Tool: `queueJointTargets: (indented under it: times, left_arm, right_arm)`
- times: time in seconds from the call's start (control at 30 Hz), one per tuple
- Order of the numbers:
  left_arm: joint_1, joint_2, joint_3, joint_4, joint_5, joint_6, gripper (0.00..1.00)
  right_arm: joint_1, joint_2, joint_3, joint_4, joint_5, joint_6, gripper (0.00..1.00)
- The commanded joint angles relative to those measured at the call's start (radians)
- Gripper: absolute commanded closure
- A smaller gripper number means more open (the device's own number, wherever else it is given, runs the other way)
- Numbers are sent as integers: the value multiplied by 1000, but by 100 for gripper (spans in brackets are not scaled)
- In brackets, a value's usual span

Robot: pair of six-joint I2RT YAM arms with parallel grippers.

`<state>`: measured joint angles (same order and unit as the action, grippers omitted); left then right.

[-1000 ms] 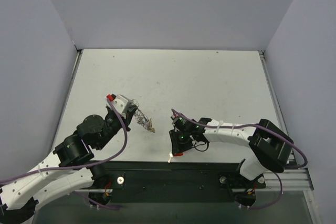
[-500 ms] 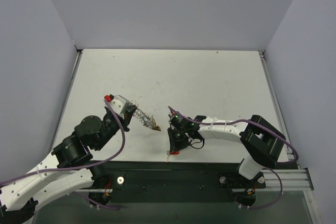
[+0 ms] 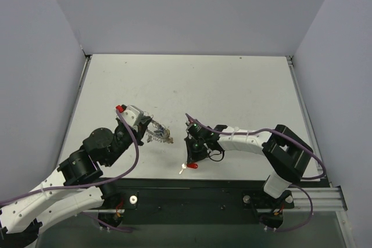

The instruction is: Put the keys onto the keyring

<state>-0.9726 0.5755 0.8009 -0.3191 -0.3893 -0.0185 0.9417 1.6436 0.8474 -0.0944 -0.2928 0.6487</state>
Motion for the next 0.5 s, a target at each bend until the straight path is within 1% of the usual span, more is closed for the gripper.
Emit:
queueJointTargets:
  times: [0.0, 0.03, 0.1, 0.13, 0.23, 0.47]
  left_arm:
    - [-2, -2, 49, 51, -6, -6, 100]
    - [0, -3, 49, 51, -6, -5, 100]
    - [0, 0, 46, 55, -6, -5, 100]
    - [0, -2, 46, 55, -6, -3, 100]
    - [0, 0, 46, 57, -2, -5, 100]
    - [0, 3, 46, 55, 1, -5, 100]
  right_arm:
    - [-30, -50, 1, -11, 20, -56, 100]
    - [-30, -54, -1, -4, 15, -61, 96]
    - [-30, -68, -11, 8, 12, -61, 84]
    - [-30, -73, -13, 15, 12, -60, 76]
    - [-32, -77, -14, 22, 9, -57, 72]
    - [-29, -57, -11, 32, -2, -46, 71]
